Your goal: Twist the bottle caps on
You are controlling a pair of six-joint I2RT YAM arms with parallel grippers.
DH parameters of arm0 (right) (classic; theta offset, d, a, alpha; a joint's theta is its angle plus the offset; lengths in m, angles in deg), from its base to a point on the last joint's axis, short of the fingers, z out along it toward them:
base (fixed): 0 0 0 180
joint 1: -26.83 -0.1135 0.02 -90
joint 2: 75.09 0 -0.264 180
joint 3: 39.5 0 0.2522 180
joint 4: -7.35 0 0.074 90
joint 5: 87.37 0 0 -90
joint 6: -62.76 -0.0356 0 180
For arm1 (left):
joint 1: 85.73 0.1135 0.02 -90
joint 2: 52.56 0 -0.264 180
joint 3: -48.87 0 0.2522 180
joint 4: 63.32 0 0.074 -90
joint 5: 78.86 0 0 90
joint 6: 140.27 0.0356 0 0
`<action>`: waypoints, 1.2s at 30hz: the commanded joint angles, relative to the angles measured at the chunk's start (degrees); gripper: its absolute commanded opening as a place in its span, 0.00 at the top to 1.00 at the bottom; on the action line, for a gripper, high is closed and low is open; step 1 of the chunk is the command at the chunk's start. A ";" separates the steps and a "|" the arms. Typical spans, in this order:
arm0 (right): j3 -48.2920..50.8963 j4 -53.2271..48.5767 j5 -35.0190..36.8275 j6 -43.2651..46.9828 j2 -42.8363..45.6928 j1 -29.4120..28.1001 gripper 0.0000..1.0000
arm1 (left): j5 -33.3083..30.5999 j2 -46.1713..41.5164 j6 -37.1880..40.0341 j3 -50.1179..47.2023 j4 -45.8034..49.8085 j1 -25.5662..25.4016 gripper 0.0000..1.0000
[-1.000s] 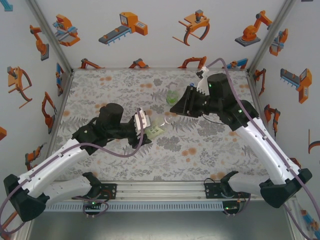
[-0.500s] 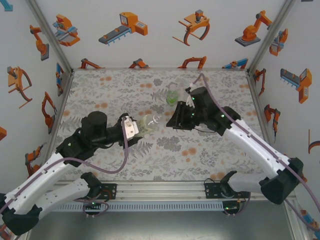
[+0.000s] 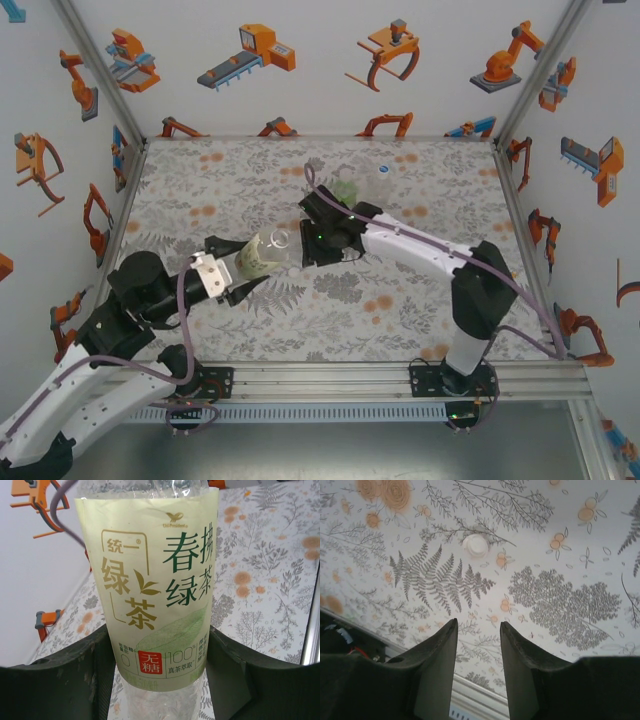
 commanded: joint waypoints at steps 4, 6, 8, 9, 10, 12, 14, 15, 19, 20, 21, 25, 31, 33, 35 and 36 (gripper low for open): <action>-10.90 -4.68 7.02 5.02 -10.30 -2.24 0.55 | 0.33 -3.15 -3.31 -0.65 -1.99 -0.19 1.00; -13.45 -5.26 7.49 5.89 -13.00 -2.78 0.55 | 0.14 -3.81 -3.88 -0.96 -2.03 -0.22 1.00; -15.96 -5.71 7.35 6.35 -15.78 -3.00 0.54 | 0.05 -4.43 -4.41 -1.28 -2.41 -0.22 1.00; -16.99 -5.97 7.03 6.70 -16.93 -3.09 0.54 | 0.13 -4.54 -4.51 -1.45 -2.63 -0.22 1.00; -18.19 -6.24 6.83 7.00 -18.16 -3.17 0.54 | 0.16 -4.63 -4.62 -1.45 -2.64 -0.22 1.00; -20.31 -7.14 6.40 7.67 -20.24 -3.26 0.53 | 0.02 -4.84 -4.68 -1.41 -2.42 -0.17 1.00; -21.95 -7.66 6.21 8.20 -21.99 -3.50 0.53 | -0.35 -5.10 -4.60 -1.41 -2.20 -0.20 1.00; -22.43 -7.65 6.12 8.34 -22.67 -3.66 0.53 | -0.83 -5.20 -4.62 -1.47 -2.15 -0.22 1.00; -24.51 -8.76 6.60 9.04 -25.30 -4.13 0.53 | -2.31 -5.85 -4.69 -2.06 -2.25 -0.17 1.00; -24.83 -9.07 6.87 9.12 -25.91 -4.21 0.53 | -2.33 -6.01 -4.85 -2.22 -2.33 -0.21 1.00; -24.94 -9.23 6.98 9.21 -26.26 -4.32 0.53 | -2.38 -6.17 -4.93 -2.37 -2.47 -0.19 1.00; -24.94 -8.99 6.01 9.09 -27.97 -4.40 0.53 | -2.58 -6.31 -5.04 -2.64 -2.44 -0.21 1.00; -25.15 -9.51 5.24 8.81 -28.97 -4.93 0.56 | -2.75 -6.21 -5.22 -2.73 -2.61 -0.21 1.00; -25.12 -9.73 5.23 8.70 -29.09 -5.10 0.57 | -2.77 -6.06 -5.39 -2.89 -2.76 -0.20 1.00; -25.12 -10.02 5.23 8.59 -29.08 -5.19 0.58 | -2.71 -5.97 -5.55 -2.98 -3.08 -0.21 1.00; -25.04 -10.20 5.32 8.48 -28.97 -5.20 0.59 | -2.57 -5.94 -5.57 -2.99 -3.28 -0.26 1.00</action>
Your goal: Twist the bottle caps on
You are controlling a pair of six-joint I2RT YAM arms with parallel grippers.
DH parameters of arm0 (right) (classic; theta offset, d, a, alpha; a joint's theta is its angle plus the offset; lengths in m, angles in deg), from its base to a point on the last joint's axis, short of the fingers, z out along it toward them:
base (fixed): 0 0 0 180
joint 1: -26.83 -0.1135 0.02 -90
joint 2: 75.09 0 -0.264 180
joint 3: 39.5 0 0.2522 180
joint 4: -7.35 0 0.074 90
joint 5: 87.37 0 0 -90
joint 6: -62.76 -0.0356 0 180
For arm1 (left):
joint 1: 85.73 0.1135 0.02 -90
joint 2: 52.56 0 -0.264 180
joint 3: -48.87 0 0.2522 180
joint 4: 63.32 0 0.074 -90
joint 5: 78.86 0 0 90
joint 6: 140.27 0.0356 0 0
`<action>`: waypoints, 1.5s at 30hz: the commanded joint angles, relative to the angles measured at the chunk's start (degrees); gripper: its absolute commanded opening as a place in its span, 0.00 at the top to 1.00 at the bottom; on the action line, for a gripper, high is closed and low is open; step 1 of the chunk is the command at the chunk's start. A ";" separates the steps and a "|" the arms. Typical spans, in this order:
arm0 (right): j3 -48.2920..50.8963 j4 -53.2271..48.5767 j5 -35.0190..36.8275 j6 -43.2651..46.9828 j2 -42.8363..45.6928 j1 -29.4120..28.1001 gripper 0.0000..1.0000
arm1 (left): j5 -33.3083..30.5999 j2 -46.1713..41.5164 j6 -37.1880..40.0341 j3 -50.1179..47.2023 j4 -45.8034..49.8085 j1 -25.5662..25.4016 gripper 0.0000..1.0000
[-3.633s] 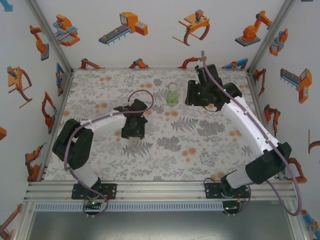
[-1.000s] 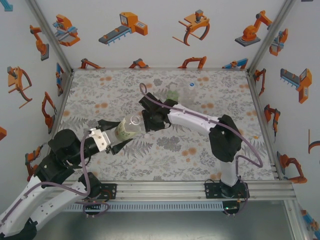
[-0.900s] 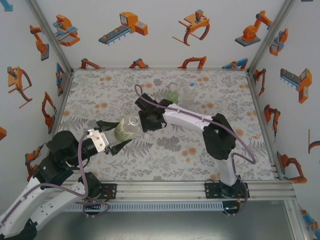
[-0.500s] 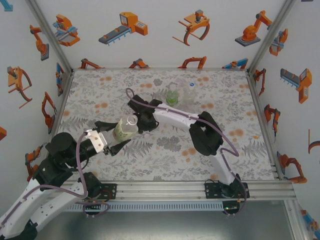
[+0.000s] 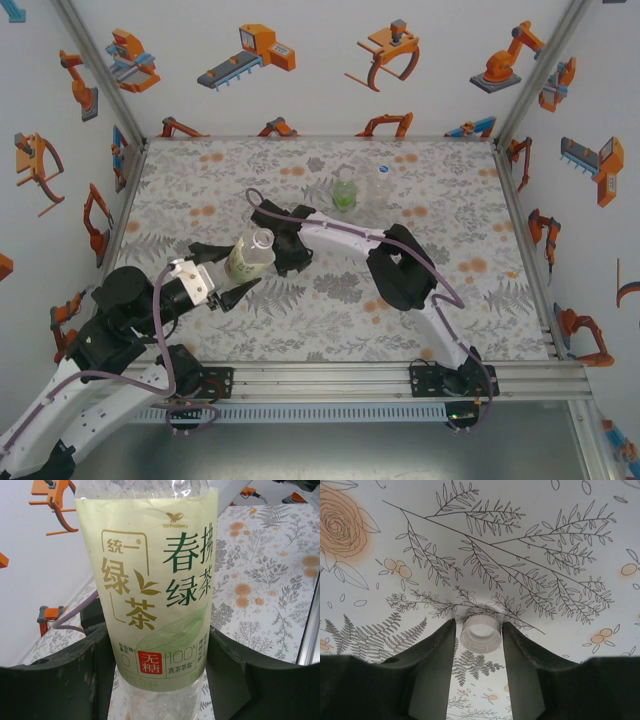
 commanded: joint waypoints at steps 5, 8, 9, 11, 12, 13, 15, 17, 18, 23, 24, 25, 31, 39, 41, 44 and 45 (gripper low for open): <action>-0.53 -2.22 -0.06 -0.36 0.46 -0.59 0.61 | 0.00 0.53 -1.33 -0.63 -3.25 -0.16 1.00; -0.22 -2.22 -0.14 -0.48 0.99 -0.58 0.59 | 0.23 1.05 -1.26 -0.54 -3.50 -0.21 1.00; -0.14 -2.22 -0.15 -0.62 1.12 -0.54 0.59 | 0.32 1.22 -1.22 -0.51 -3.51 -0.17 1.00; 0.09 -2.05 -0.23 -0.59 1.23 -0.59 0.61 | 0.48 1.51 -1.34 -0.54 -3.68 -0.21 1.00; 0.13 -2.18 -0.24 -0.56 1.24 -0.59 0.62 | 0.68 1.57 -1.31 -0.54 -3.70 -0.16 1.00; 0.13 -2.13 -0.23 -0.49 1.32 -0.57 0.63 | 0.75 1.73 -1.30 -0.53 -3.81 -0.21 1.00; 0.29 -2.16 -0.07 -0.49 1.67 -0.58 0.65 | 0.78 1.82 -1.47 -0.50 -3.91 -0.21 1.00; 0.56 -2.17 0.11 -0.45 2.25 -0.54 0.66 | 0.80 1.95 -1.65 -0.63 -4.13 -0.20 1.00; 0.72 -2.21 0.28 -0.47 2.73 -0.58 0.66 | 0.81 2.19 -1.70 -0.63 -4.39 -0.19 1.00; 3.81 -2.63 1.83 -0.44 6.44 -0.41 0.66 | 1.13 3.97 -1.81 -0.71 -5.98 -0.19 1.00; 5.10 -2.57 2.20 -0.42 7.48 -0.32 0.67 | 1.06 4.59 -1.98 -0.84 -6.59 -0.16 1.00; 6.20 -2.57 2.33 -0.41 8.58 -0.19 0.67 | 0.77 5.18 -2.24 -1.04 -7.19 -0.15 1.00; 17.64 -1.22 3.19 -2.16 16.83 1.30 0.67 | -0.46 10.39 -5.24 -2.08 -11.96 -0.13 1.00; 36.41 6.80 1.60 -7.74 28.75 5.00 0.67 | -12.25 18.04 -12.88 -2.91 -17.94 0.50 1.00; 38.42 7.72 1.65 -8.71 29.34 5.30 0.67 | -14.24 19.48 -16.54 -2.36 -17.63 1.95 1.00; 40.49 8.75 2.36 -9.66 29.87 5.54 0.67 | -12.03 20.93 -22.06 -0.64 -14.63 6.29 1.00; 41.05 9.07 2.70 -9.78 29.99 5.57 0.67 | -10.67 21.24 -23.92 0.00 -13.49 7.93 1.00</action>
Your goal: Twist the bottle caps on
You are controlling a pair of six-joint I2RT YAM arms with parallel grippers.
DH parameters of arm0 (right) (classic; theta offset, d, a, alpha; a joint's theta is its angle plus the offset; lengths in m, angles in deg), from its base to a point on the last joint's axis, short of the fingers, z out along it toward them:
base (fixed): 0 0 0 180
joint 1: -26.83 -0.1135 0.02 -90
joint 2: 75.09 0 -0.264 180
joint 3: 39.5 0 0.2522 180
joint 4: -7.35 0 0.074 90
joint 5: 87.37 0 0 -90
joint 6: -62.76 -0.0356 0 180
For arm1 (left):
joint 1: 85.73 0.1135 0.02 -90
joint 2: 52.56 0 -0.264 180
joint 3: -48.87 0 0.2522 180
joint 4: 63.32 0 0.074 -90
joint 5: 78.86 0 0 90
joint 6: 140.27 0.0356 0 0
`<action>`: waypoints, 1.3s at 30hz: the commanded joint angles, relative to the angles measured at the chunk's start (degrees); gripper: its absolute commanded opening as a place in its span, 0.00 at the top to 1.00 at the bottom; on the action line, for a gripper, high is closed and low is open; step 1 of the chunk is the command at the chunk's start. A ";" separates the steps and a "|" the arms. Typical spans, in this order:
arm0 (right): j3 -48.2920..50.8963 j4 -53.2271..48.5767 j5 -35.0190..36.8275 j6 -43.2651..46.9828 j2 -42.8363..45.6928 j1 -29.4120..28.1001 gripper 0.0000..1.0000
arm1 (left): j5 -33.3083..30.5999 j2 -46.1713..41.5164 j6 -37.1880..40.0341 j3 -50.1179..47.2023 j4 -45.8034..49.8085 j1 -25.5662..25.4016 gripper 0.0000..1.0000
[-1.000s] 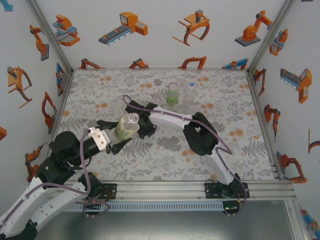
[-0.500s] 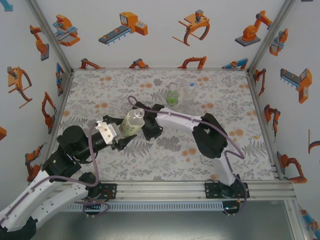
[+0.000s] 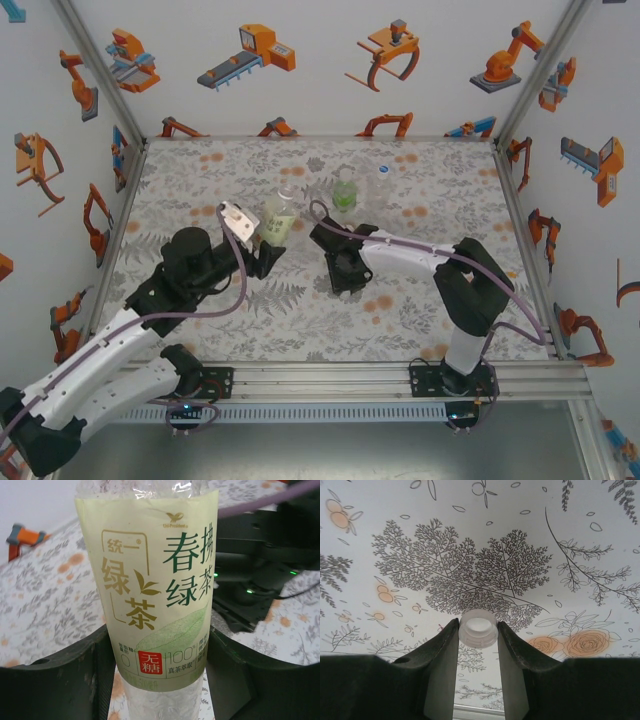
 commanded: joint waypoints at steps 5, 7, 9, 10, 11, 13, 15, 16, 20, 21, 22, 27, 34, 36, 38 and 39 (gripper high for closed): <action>2.18 3.21 1.46 -2.38 1.02 0.05 0.67 | 2.44 -0.07 -11.17 3.80 2.28 7.01 1.00; 2.50 3.45 1.47 -2.47 0.85 0.06 0.66 | 2.53 -0.51 -11.00 3.55 2.22 7.20 1.00; 2.65 3.47 1.47 -2.55 0.91 0.06 0.63 | 2.36 -1.03 -10.91 3.15 2.16 7.24 1.00; 2.67 3.39 1.47 -2.51 1.08 0.06 0.62 | 2.30 -1.24 -10.90 2.98 2.11 7.24 1.00; 2.63 3.23 1.54 -2.60 1.41 0.06 0.61 | 2.26 -1.38 -11.04 2.75 1.90 7.28 1.00; 2.49 2.93 1.64 -2.56 2.09 0.06 0.60 | 2.29 -1.50 -11.10 2.51 1.83 7.33 1.00; 2.21 2.35 1.82 -2.56 2.83 0.06 0.59 | 2.51 -1.30 -11.26 2.48 1.72 7.40 1.00; 1.96 1.95 1.89 -2.56 3.22 0.06 0.59 | 2.56 -1.21 -11.34 2.47 1.59 7.35 1.00; 1.03 0.74 1.49 -2.55 4.76 0.06 0.59 | 2.63 -0.91 -11.34 2.48 1.06 7.33 1.00; 0.95 0.74 1.34 -2.55 5.07 0.06 0.59 | 2.55 -0.84 -11.34 2.49 0.93 7.43 1.00; 0.89 0.74 1.16 -2.71 5.34 0.06 0.59 | 2.55 -0.74 -11.26 2.49 0.81 7.46 1.00; 1.06 1.18 0.37 -2.91 4.04 0.06 0.59 | 2.83 -0.34 -11.26 2.39 0.58 7.45 1.00; 2.57 2.74 -0.48 -3.44 2.22 0.06 0.59 | 3.03 -0.58 -11.25 2.30 0.70 7.50 1.00; 2.79 2.76 -0.38 -3.44 2.13 0.06 0.59 | 2.99 -0.73 -11.18 2.23 0.65 7.53 1.00; 3.00 2.86 -0.21 -3.44 2.03 0.07 0.59 | 3.03 -0.68 -11.21 2.17 0.58 7.64 1.00; 3.03 2.89 -0.12 -3.43 1.95 0.06 0.59 | 3.10 -0.59 -11.33 2.08 0.54 7.62 1.00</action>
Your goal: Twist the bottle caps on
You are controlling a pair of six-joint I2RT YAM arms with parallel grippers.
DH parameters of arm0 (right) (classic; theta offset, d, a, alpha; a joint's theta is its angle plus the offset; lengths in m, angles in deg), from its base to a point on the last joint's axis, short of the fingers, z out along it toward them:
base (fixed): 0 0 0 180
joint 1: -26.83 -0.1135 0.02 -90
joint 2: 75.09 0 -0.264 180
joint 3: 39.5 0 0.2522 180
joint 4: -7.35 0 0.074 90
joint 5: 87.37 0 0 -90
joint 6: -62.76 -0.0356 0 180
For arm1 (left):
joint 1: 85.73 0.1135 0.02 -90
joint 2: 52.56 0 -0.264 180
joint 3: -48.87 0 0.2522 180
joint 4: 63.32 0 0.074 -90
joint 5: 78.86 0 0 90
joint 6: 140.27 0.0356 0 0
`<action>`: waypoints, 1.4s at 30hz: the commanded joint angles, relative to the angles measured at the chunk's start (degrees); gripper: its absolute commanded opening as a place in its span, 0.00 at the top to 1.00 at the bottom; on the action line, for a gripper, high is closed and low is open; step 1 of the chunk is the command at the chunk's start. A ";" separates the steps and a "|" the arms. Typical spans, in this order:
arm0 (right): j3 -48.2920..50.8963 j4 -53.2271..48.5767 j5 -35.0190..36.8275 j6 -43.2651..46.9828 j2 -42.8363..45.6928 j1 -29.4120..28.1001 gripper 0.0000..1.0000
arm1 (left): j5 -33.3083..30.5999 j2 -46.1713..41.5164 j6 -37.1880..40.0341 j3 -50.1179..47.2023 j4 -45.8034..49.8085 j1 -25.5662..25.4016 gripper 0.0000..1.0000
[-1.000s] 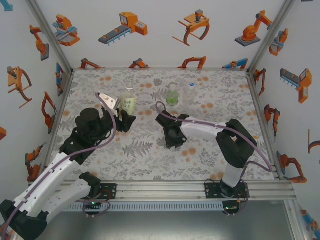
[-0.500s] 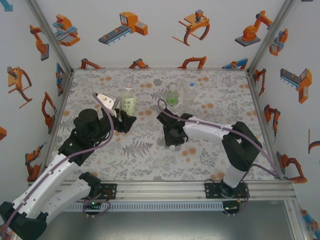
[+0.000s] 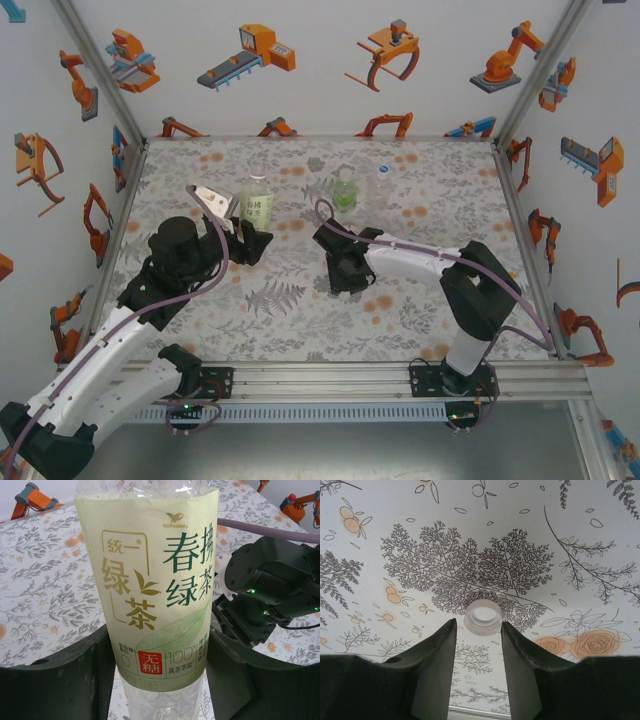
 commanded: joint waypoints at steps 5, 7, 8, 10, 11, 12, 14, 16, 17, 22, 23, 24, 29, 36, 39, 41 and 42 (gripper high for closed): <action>1.05 0.43 -0.27 -0.83 -0.76 0.06 0.59 | 1.57 -0.04 -1.14 0.51 -2.21 0.42 1.00; 1.28 0.76 -0.36 -0.88 -0.84 0.10 0.60 | 1.74 0.17 -1.14 0.63 -2.20 0.57 1.00; 1.37 0.87 -0.42 -0.88 -0.90 0.06 0.60 | 1.85 0.24 -1.14 0.65 -2.16 0.54 1.00; 1.42 1.06 -0.60 -0.86 -1.17 0.06 0.60 | 1.97 0.30 -1.14 0.64 -2.09 0.56 1.00; 1.49 1.13 -0.69 -0.86 -1.29 0.06 0.60 | 1.97 0.33 -1.14 0.66 -2.09 0.51 1.00; 1.66 1.36 -0.75 -0.97 -1.31 0.08 0.60 | 1.97 0.37 -1.20 0.68 -1.96 0.55 1.00; 1.99 1.57 -0.86 -1.06 -1.55 0.06 0.60 | 1.97 0.37 -1.23 0.64 -1.92 0.64 1.00; 2.28 1.92 -0.97 -1.21 -1.84 0.06 0.60 | 1.97 0.28 -1.31 0.64 -1.94 0.60 1.00; 2.44 2.20 -1.14 -1.26 -1.91 0.06 0.60 | 1.97 0.29 -1.32 0.63 -1.93 0.61 1.00; 3.18 3.10 -1.24 -1.56 -1.93 0.11 0.67 | 2.05 0.31 -1.34 0.69 -1.90 0.68 1.00; 3.40 3.43 -1.31 -1.59 -1.68 0.14 0.68 | 2.06 0.31 -1.33 0.74 -2.00 0.69 1.00; 3.71 4.08 -1.48 -1.73 -1.26 0.28 0.71 | 2.13 0.32 -1.35 0.72 -2.02 0.71 1.00; 7.99 11.94 -7.08 -4.22 1.83 3.45 0.78 | 2.25 0.38 -1.32 0.74 -2.00 0.77 1.00; 21.86 37.89 -22.91 -12.56 5.39 11.00 0.79 | 4.49 0.57 -1.14 0.64 -2.65 0.86 1.00; 25.31 41.08 -25.48 -15.14 4.76 13.28 0.76 | 4.26 0.87 -1.32 0.97 -2.26 0.87 1.00; 27.27 40.53 -25.39 -15.81 5.42 14.06 0.74 | 4.12 1.24 -1.32 1.25 -1.73 0.95 1.00; 28.08 39.40 -24.83 -16.04 6.18 14.33 0.73 | 4.15 1.29 -1.32 1.42 -1.53 0.97 1.00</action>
